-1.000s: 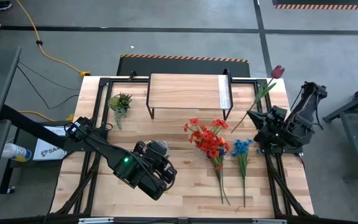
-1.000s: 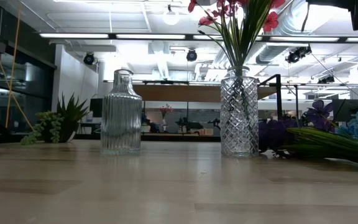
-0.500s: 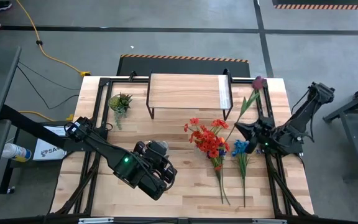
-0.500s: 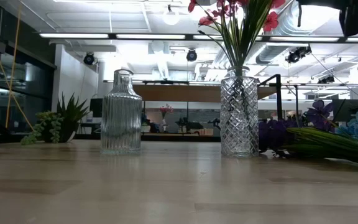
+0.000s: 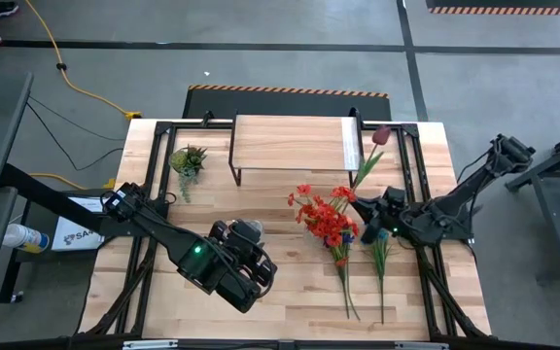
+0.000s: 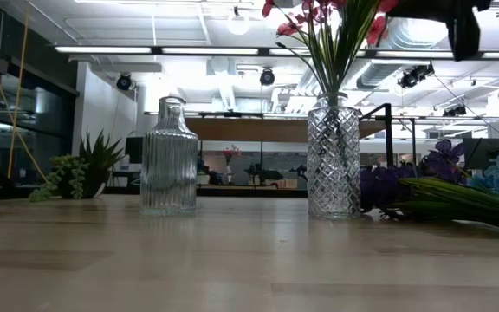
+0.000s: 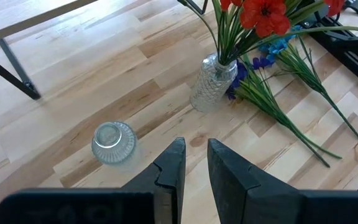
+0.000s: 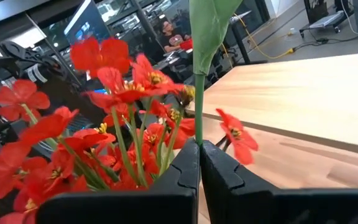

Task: Pick and place flowers into a vace then onto a shelf
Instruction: Put the red tulip into the right transparent vase

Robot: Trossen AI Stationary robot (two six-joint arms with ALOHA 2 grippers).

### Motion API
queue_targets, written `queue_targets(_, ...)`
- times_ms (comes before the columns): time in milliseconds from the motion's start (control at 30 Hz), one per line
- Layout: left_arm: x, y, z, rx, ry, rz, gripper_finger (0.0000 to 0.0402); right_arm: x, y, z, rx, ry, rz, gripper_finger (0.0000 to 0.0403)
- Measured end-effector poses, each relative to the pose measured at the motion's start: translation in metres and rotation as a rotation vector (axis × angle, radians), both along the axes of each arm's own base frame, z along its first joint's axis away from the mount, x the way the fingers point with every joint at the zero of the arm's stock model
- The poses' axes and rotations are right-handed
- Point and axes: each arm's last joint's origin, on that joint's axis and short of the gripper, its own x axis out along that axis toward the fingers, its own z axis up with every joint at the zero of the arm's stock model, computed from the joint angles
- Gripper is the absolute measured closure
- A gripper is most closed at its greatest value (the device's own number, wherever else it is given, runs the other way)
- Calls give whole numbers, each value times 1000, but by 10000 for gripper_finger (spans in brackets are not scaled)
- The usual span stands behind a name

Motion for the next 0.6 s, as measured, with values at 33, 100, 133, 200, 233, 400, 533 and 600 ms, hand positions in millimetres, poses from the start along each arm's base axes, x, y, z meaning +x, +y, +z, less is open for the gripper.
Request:
queue_targets(33, 0, 0, 0, 0, 0, 0, 298, 3, 0, -1, 2, 0, 0, 403)
queue_targets(100, 0, 0, 0, 0, 0, 0, 298, 8, 0, -3, 5, 0, 6, 403)
queue_targets(133, 0, 0, 0, 0, 0, 0, 298, 10, 0, -4, 7, -1, 7, 403)
queue_targets(200, 0, 0, 0, 0, 0, 0, 298, 15, 0, -7, 5, 2, 8, 403)
queue_targets(233, 0, 0, 0, 0, 0, 0, 298, 17, 0, -8, -6, 10, 5, 403)
queue_targets(400, 0, 0, 0, -3, 1, -1, 298, 24, -1, -12, -31, 25, 4, 403)
queue_targets(533, 0, 0, 0, -2, 2, -1, 298, 29, -2, -17, -42, 45, -10, 403)
queue_targets(600, 0, 0, 0, -3, 2, -1, 298, 31, -3, -19, -50, 57, -16, 403)
